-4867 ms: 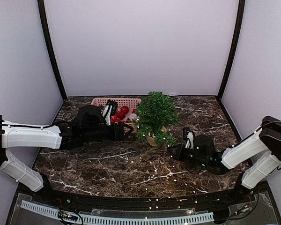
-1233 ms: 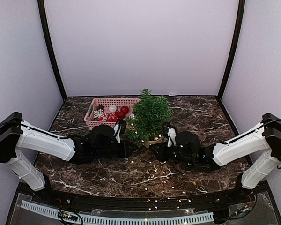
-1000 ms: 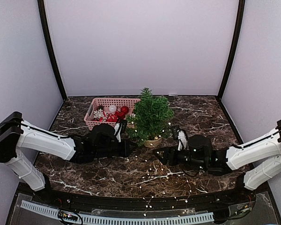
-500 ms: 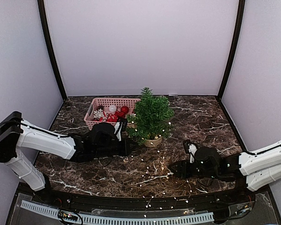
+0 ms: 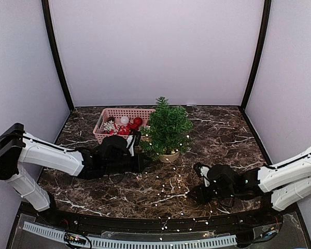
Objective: Decorate the small christmas tree
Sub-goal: Pick up the side of the string light at the center of the board, then wrap the side of the string light in the gap of the branches.
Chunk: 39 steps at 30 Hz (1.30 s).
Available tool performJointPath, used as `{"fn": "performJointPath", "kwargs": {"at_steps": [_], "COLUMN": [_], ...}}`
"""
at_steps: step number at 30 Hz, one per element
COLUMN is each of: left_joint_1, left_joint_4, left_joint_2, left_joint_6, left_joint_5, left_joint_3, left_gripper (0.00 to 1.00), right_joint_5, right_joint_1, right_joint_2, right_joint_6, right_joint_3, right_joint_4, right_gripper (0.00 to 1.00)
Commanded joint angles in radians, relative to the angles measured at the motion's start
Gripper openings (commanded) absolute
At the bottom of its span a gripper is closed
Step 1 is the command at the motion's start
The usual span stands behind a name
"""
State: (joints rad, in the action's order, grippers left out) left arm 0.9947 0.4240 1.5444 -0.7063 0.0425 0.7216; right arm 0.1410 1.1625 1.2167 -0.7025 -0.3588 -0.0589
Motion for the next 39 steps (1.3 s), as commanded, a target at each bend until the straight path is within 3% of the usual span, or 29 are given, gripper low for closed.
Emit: {"fn": "performJointPath", "kwargs": {"at_steps": [1, 4, 8, 14, 19, 31, 35, 39], "left_joint_1": [-0.01, -0.013, -0.023, -0.066, -0.082, -0.103, -0.108, -0.112], "left_joint_4": [-0.013, -0.018, -0.035, -0.043, -0.055, -0.065, -0.066, -0.068], "left_joint_2": [-0.022, -0.025, -0.034, -0.042, -0.038, -0.038, -0.039, -0.042], "left_joint_6": [0.024, 0.026, 0.042, 0.099, 0.141, 0.166, 0.17, 0.175], "left_joint_5": [-0.002, -0.001, 0.006, -0.028, -0.04, -0.031, -0.023, -0.014], "left_joint_3": [0.033, 0.032, 0.03, 0.015, 0.022, 0.031, 0.032, 0.032], "left_gripper": [0.0, 0.0, 0.0, 0.0, 0.0, 0.0, 0.0, 0.0], "right_joint_5": [-0.069, -0.077, -0.038, 0.102, 0.13, -0.182, -0.149, 0.002], "right_joint_1": [0.007, 0.009, 0.008, 0.009, 0.009, 0.009, 0.009, 0.009], "right_joint_2": [0.041, 0.066, 0.055, -0.08, -0.151, -0.156, -0.162, -0.126], "right_joint_6": [0.07, 0.089, 0.086, 0.083, 0.109, 0.181, 0.173, 0.183], "right_joint_3": [-0.04, -0.058, -0.091, -0.243, -0.357, -0.5, -0.525, -0.561], "right_joint_4": [0.013, 0.016, 0.04, 0.206, 0.255, 0.125, 0.023, 0.013], "right_gripper": [0.43, 0.35, 0.01, 0.0, 0.0, 0.0, 0.0, 0.0]}}
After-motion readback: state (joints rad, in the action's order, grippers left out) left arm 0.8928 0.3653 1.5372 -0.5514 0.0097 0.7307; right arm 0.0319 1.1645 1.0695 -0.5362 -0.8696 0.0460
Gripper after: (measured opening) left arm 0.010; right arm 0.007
